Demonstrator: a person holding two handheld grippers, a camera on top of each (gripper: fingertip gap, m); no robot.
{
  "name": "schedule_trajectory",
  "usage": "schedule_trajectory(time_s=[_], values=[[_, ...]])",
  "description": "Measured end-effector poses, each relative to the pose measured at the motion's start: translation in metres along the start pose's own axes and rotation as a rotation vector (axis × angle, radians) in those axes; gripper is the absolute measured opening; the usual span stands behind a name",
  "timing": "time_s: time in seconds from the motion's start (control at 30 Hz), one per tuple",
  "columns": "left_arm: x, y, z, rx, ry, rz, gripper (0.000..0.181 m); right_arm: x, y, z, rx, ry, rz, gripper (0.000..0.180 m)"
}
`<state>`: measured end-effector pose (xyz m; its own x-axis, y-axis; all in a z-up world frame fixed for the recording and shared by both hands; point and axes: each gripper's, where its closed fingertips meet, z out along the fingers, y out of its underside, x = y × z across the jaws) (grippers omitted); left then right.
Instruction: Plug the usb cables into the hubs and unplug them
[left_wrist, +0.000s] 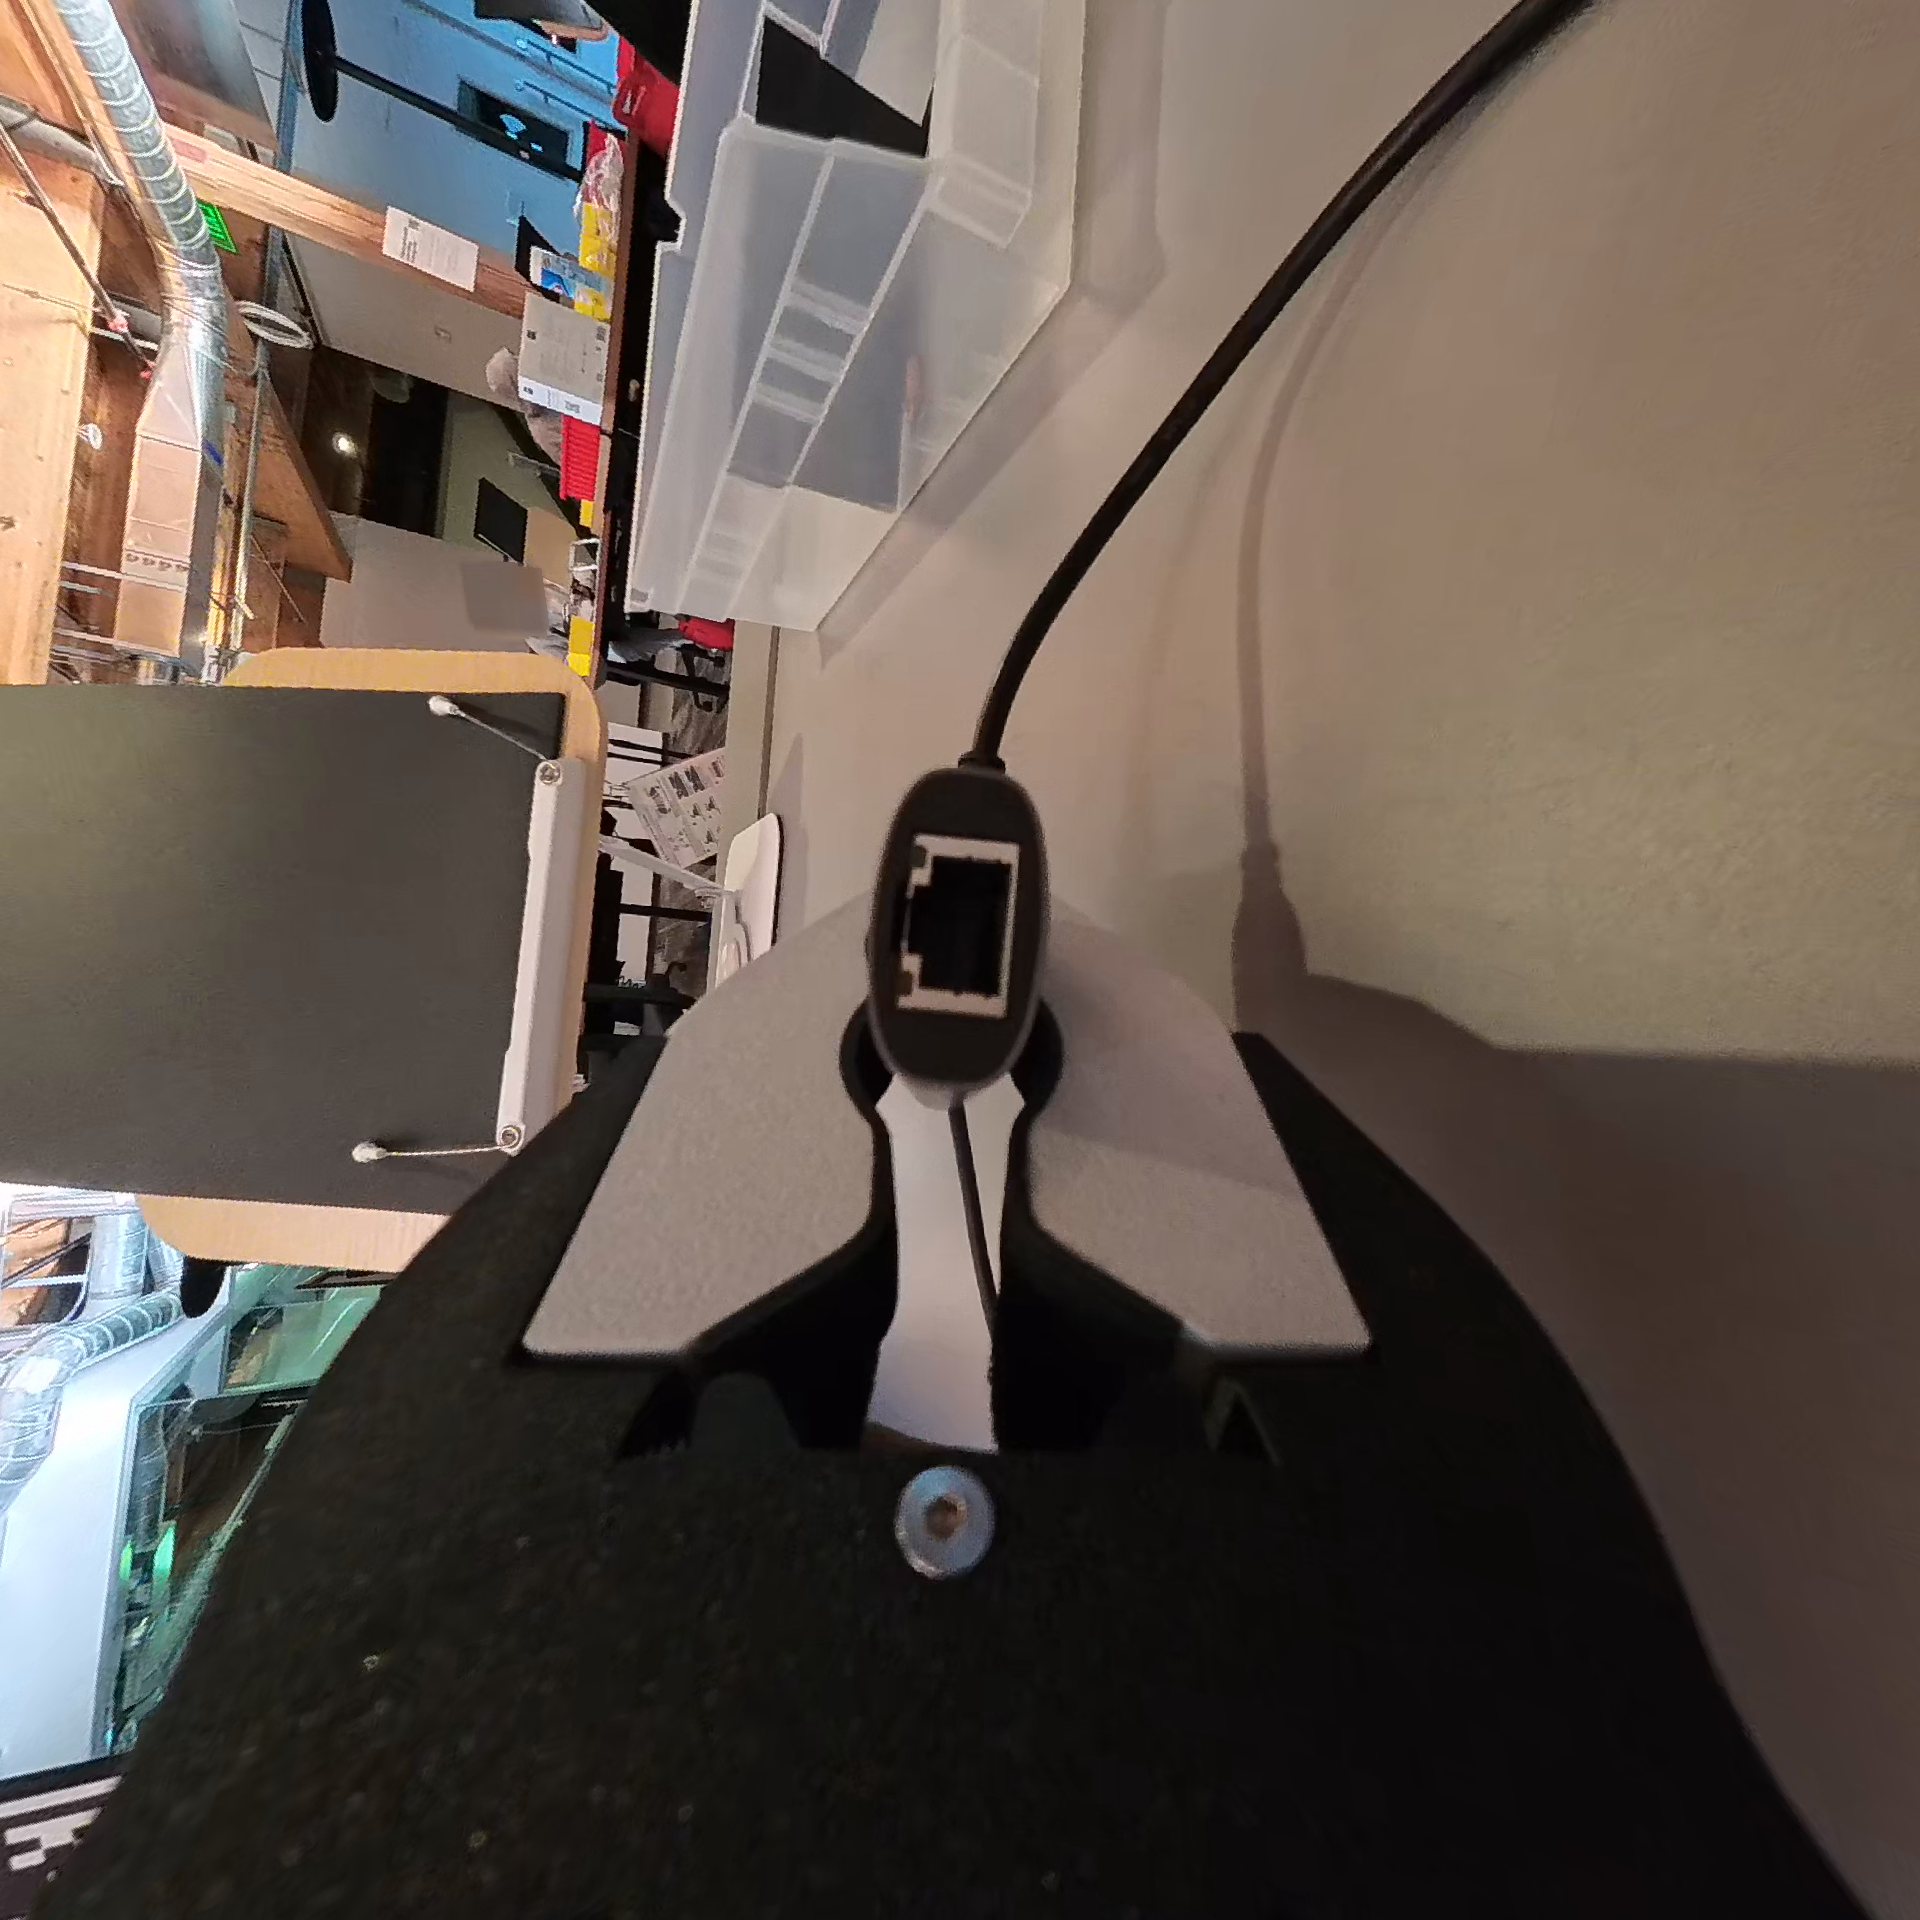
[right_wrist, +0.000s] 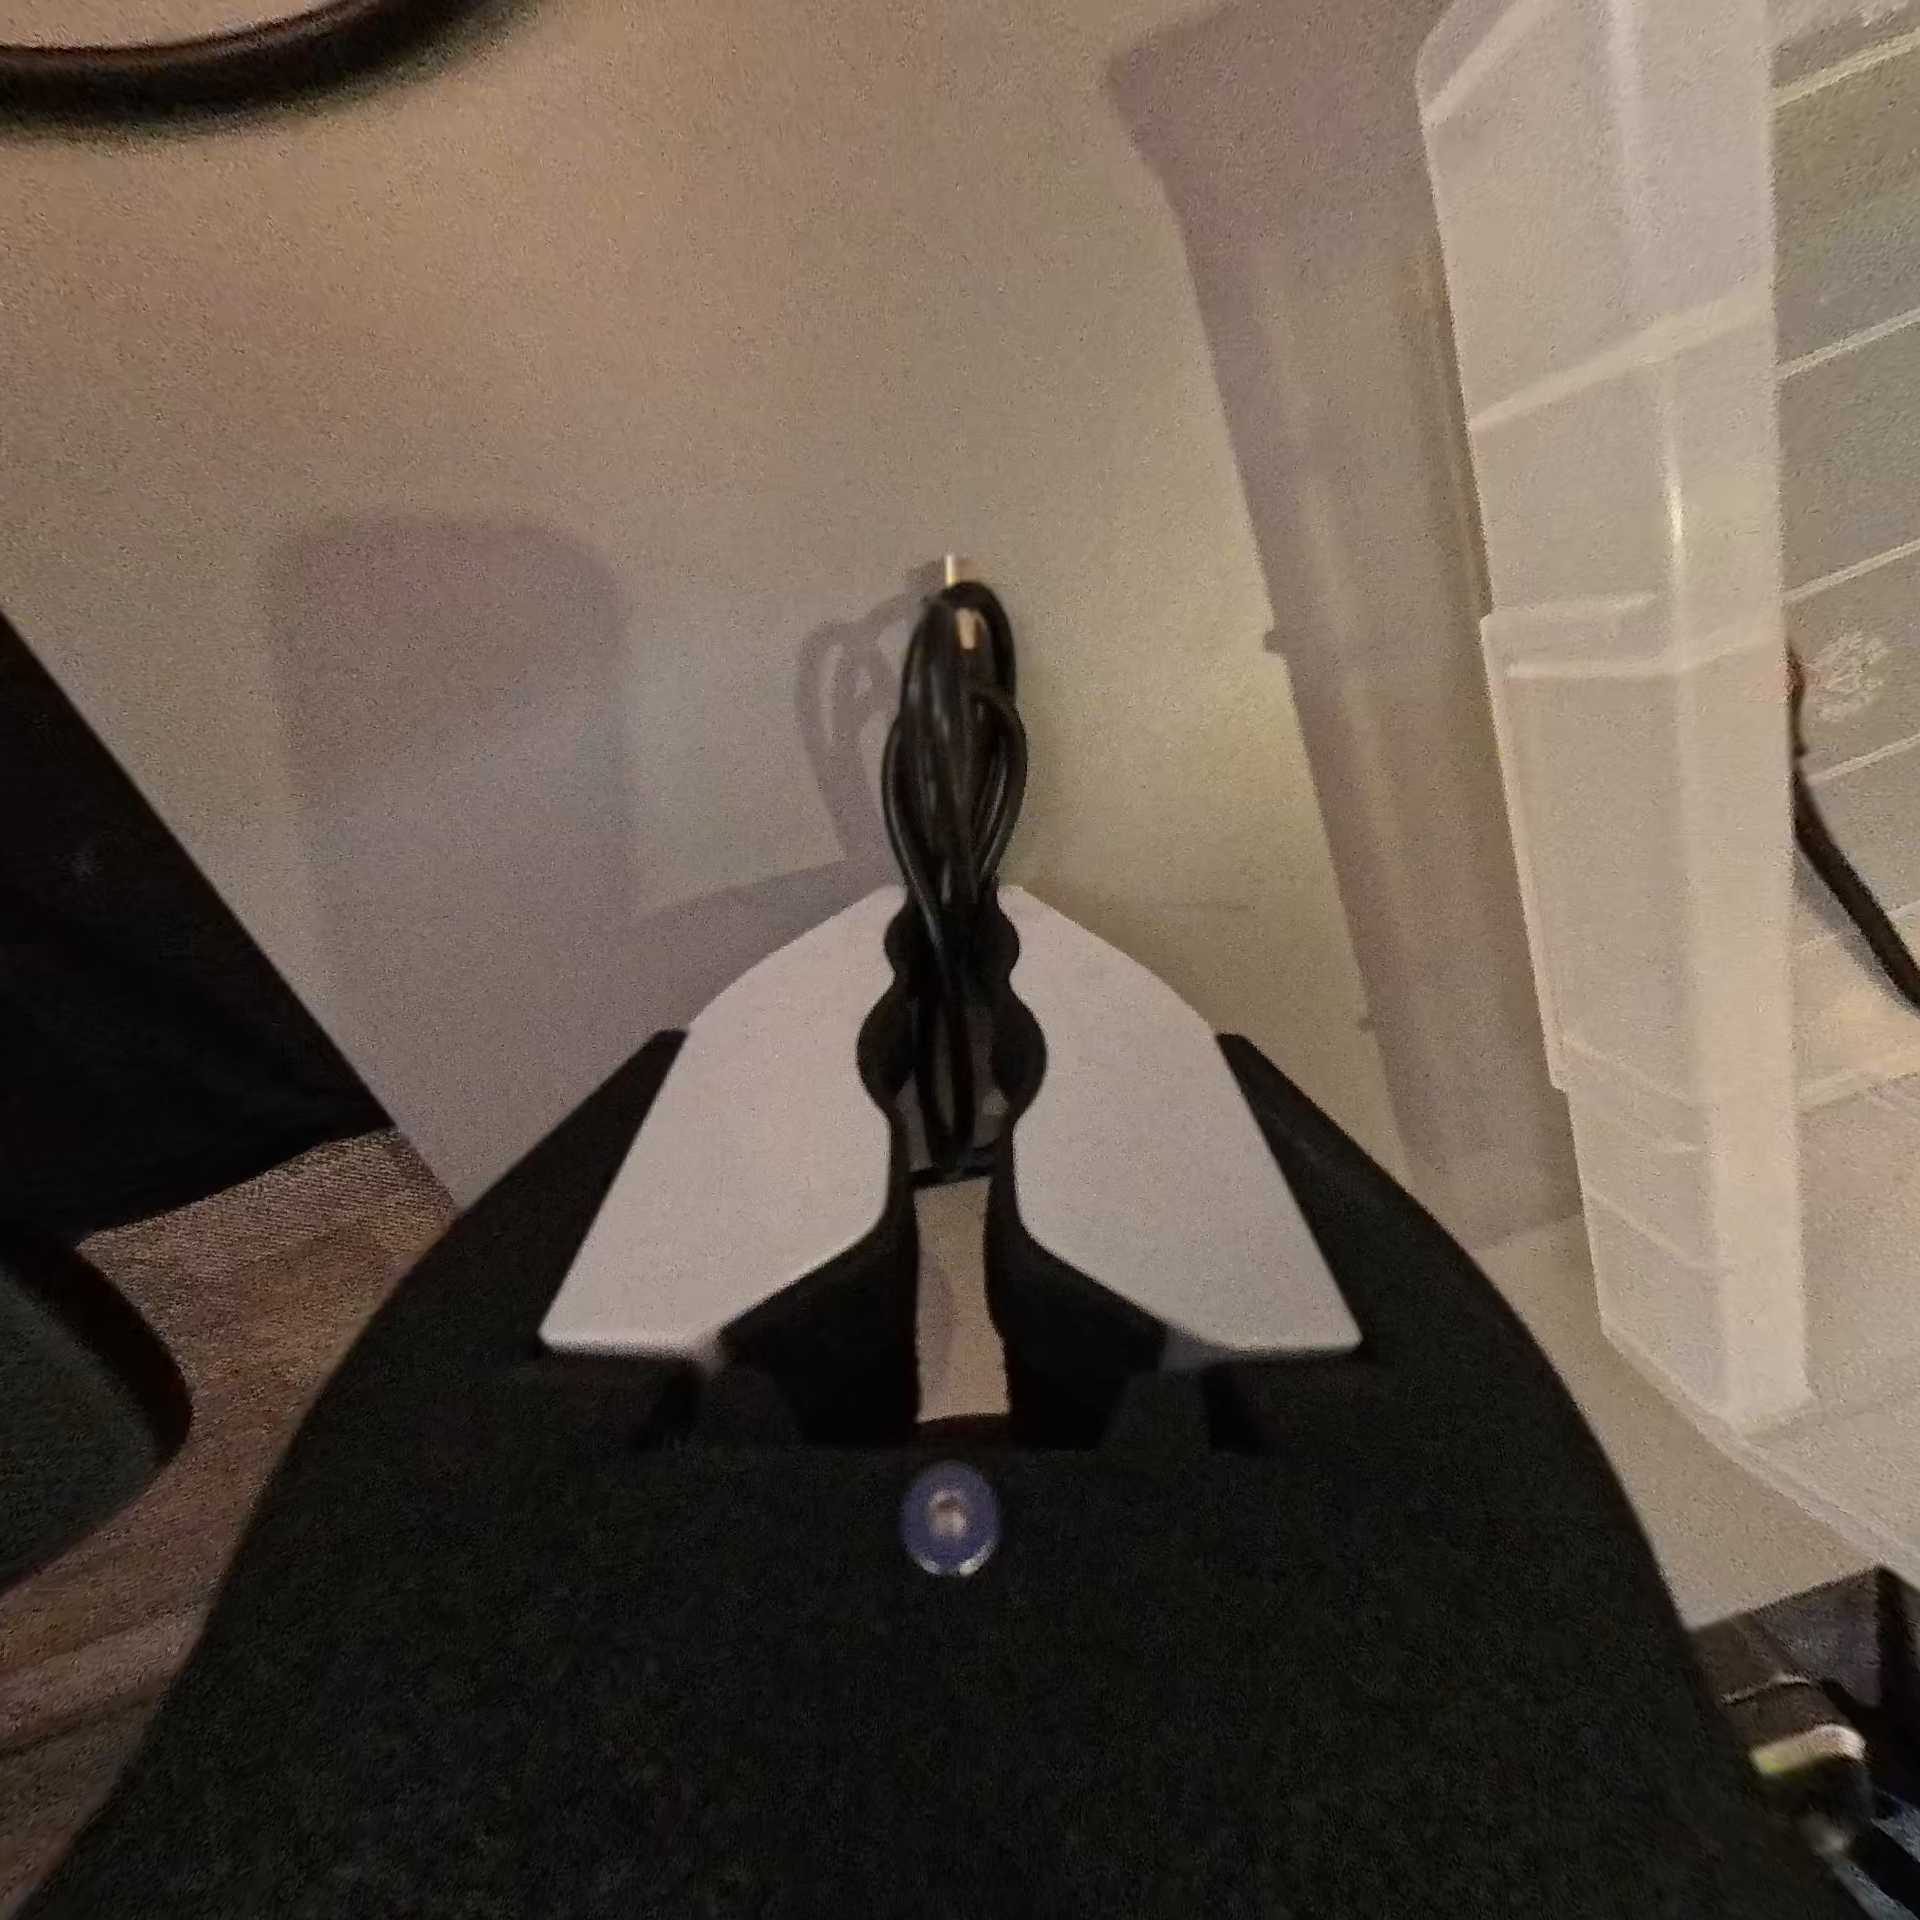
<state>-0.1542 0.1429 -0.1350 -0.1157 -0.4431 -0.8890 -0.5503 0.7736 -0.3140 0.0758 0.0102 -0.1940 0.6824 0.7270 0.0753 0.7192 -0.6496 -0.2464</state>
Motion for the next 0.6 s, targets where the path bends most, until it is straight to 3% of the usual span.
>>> schedule_trajectory(time_s=[0.03, 0.17, 0.33, 0.43, 0.6], values=[[0.000, -0.001, 0.000, 0.001, -0.001, 0.002, 0.017, 0.000, 0.000, -0.002, -0.007, 0.016, -0.014, 0.009], [-0.002, -0.002, -0.001, 0.001, -0.008, 0.001, 0.017, 0.008, -0.023, -0.034, 0.064, 0.061, -0.063, 0.009], [-0.008, -0.005, -0.003, 0.015, -0.039, -0.017, 0.017, 0.091, -0.051, -0.097, 0.113, 0.330, -0.058, 0.009], [-0.013, -0.011, -0.006, 0.042, -0.060, -0.038, 0.017, 0.146, -0.053, -0.085, 0.005, 0.412, 0.000, 0.009], [-0.029, -0.024, -0.017, 0.134, -0.127, -0.099, 0.017, 0.166, -0.076, -0.019, -0.048, 0.273, 0.057, 0.011]])
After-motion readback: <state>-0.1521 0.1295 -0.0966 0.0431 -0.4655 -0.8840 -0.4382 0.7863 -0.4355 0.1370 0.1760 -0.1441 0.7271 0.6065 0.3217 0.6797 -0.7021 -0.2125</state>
